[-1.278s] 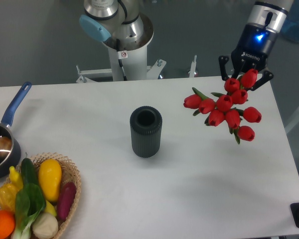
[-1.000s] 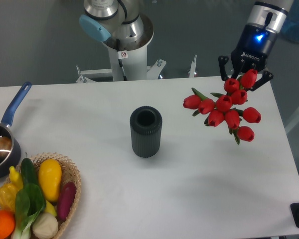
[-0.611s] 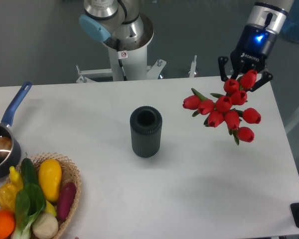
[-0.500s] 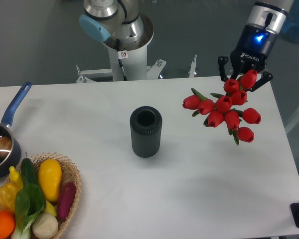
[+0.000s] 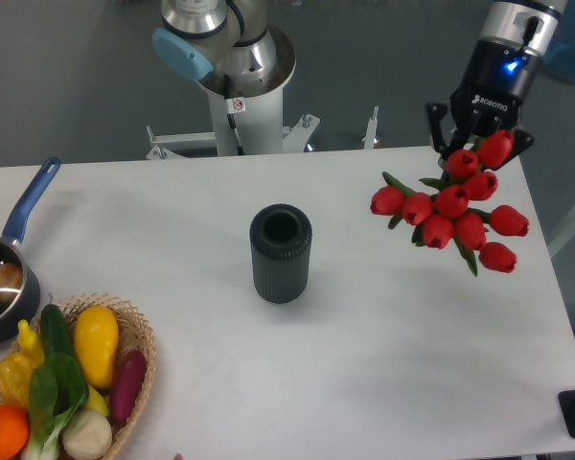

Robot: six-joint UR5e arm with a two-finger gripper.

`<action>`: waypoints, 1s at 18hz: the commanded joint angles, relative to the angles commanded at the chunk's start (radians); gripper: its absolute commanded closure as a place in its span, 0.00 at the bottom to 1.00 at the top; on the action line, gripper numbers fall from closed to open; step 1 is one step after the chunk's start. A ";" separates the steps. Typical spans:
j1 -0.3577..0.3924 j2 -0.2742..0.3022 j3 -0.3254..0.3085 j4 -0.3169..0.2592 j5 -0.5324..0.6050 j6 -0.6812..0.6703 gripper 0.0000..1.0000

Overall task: Place the flowers on the table
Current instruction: 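Carry the held red tulips away from the vase and lower them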

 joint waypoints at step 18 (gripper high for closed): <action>-0.038 -0.078 0.002 0.009 0.254 -0.020 0.73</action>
